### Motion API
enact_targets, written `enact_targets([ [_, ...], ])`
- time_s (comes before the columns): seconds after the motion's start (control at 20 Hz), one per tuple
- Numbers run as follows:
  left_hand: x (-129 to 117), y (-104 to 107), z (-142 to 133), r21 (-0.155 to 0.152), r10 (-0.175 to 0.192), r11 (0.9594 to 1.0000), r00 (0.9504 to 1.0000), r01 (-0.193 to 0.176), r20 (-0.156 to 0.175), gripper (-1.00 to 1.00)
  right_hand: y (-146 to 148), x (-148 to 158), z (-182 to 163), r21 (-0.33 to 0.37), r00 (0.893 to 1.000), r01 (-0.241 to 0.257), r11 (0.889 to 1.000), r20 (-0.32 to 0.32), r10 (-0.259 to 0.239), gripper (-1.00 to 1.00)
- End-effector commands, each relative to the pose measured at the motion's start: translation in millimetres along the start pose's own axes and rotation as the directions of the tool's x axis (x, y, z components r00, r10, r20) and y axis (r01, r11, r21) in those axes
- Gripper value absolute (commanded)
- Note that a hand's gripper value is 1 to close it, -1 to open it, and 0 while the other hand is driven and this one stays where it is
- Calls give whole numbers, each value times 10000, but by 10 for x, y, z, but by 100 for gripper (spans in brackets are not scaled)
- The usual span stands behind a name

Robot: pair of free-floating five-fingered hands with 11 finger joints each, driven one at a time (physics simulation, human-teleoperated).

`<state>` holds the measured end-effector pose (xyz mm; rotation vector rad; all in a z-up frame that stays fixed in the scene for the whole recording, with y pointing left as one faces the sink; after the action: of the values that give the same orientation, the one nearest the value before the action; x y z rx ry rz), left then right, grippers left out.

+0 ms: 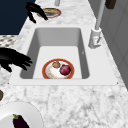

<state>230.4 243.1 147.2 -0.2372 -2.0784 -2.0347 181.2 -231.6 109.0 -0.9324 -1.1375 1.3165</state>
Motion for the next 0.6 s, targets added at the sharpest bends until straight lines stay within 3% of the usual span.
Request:
enact_targets([
  [0.0,-37,8,-117,-27,8,10000,10000,-8,-8,-100,0,0,0,1,10000,-1,10000,0,1,0],
  [0.3,-68,-54,-470,-512,97,9986,10000,-98,-12,-100,3,0,0,-66,10000,55,10000,-18,-55,0],
  [0.55,-299,-107,-792,-547,206,9983,9997,-212,-119,-100,4,1,-1,-90,10000,81,9999,-28,-81,0],
])
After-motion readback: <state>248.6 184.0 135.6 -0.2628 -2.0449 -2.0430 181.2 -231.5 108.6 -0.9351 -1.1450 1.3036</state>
